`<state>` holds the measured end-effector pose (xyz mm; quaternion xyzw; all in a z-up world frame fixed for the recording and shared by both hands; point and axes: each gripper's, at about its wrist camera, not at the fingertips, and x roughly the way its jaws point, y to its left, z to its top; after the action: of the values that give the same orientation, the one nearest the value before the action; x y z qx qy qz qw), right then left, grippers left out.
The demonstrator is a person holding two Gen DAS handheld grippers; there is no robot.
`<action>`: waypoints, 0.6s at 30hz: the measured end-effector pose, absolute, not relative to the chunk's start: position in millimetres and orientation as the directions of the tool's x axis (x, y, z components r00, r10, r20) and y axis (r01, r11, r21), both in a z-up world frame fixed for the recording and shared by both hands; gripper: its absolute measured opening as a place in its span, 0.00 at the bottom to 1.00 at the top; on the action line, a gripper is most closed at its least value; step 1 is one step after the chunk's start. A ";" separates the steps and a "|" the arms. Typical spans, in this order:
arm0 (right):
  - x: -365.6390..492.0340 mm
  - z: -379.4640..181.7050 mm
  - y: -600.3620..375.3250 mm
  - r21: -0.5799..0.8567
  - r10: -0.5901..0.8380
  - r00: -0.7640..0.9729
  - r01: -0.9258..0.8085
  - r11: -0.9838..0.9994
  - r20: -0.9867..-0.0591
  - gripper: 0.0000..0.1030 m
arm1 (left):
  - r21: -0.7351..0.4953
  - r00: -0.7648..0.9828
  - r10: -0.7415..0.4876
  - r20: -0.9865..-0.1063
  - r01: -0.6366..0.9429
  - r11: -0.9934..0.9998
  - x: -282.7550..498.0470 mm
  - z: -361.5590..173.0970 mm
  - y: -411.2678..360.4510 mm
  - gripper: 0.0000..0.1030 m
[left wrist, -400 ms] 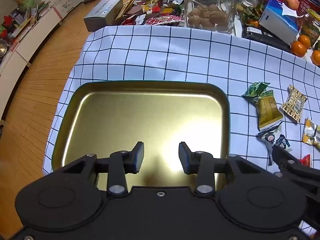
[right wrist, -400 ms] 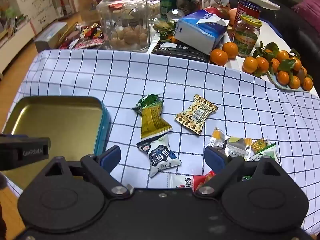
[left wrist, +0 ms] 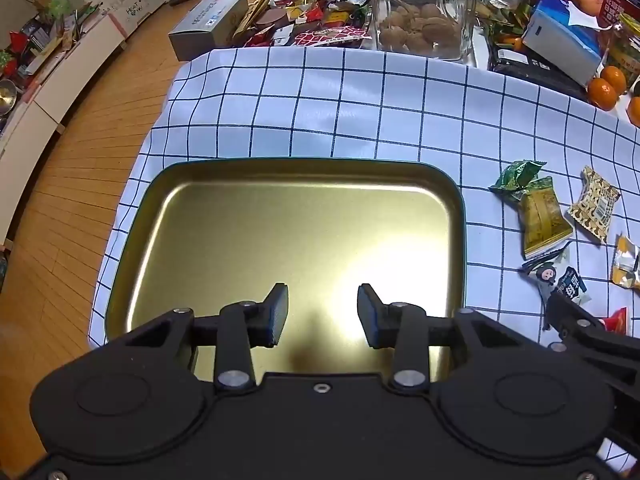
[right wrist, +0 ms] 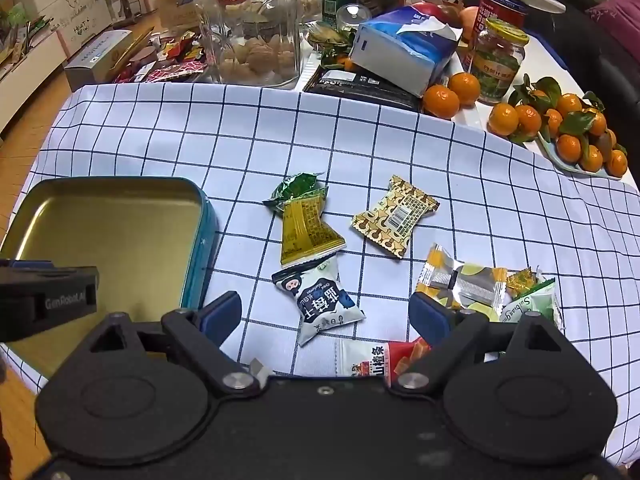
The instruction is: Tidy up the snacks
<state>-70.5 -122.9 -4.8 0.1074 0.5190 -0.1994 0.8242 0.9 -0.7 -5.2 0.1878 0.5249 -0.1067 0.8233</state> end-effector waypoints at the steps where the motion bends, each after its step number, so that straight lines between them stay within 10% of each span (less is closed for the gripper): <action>1: -70.4 -4.5 -123.4 -0.028 -0.216 0.382 0.441 0.897 -0.898 0.92 | 0.201 0.428 0.025 -0.904 0.371 0.907 0.2 -6.1 -2.7 0.47; 18: -69.6 -6.6 -122.6 -0.021 -0.206 0.377 0.441 0.897 -0.903 0.92 | 0.211 0.416 0.039 -0.909 0.378 0.902 0.1 -9.5 -3.8 0.47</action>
<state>-69.6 -122.6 -6.6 0.1123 0.5224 -0.1967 0.8220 0.1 -3.8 -9.5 0.1963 0.5304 -0.1035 0.8182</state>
